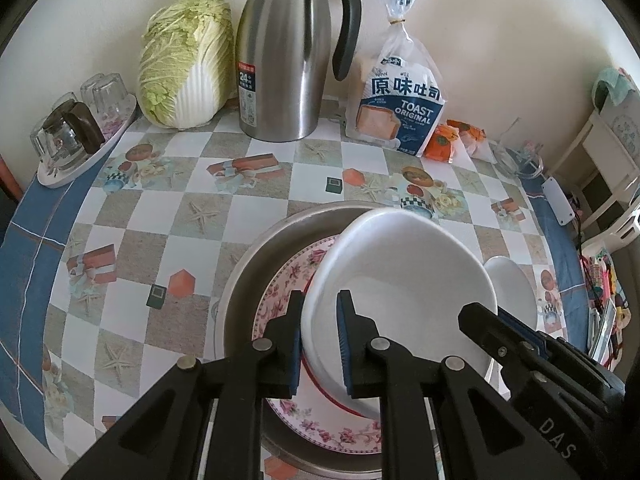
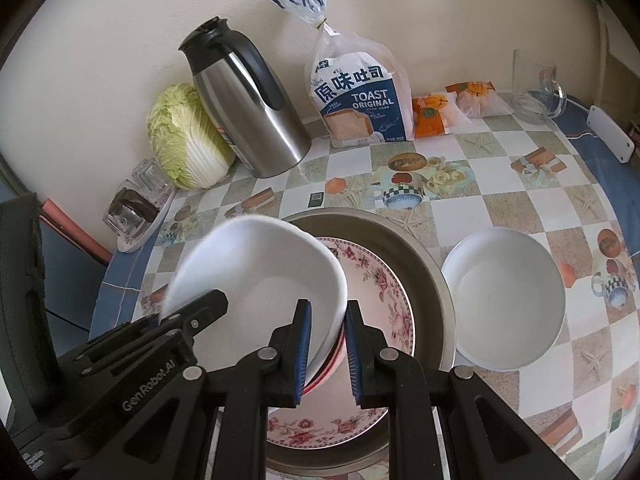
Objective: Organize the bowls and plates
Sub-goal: 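Lower the white square bowl into the basin onto the stacked dishes with both tools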
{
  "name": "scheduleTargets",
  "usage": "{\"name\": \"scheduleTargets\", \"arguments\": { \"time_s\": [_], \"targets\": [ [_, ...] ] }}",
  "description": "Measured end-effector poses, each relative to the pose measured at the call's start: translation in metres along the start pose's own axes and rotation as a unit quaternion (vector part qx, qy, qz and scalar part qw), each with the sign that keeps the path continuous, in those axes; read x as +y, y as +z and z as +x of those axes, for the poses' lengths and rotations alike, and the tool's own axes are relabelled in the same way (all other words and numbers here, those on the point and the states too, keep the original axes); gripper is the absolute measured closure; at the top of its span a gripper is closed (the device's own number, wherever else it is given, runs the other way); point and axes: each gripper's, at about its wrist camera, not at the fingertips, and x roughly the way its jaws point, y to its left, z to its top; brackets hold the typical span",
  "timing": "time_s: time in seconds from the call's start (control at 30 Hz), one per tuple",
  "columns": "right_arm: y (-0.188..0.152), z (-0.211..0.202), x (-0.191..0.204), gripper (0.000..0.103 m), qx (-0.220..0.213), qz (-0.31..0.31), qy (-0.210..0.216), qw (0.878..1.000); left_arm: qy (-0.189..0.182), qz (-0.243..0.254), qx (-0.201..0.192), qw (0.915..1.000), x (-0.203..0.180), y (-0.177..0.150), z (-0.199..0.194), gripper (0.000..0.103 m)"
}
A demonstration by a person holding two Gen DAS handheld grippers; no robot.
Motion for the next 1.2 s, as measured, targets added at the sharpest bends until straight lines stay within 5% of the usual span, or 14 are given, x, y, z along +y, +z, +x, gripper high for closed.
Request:
{"name": "scheduleTargets", "arguments": {
  "time_s": [1.2],
  "targets": [
    [0.005,-0.021,0.001,0.083,-0.026,-0.002,0.009,1.000,-0.009,-0.019,-0.011,0.9997,0.007,0.003,-0.021,0.080]
  ]
}}
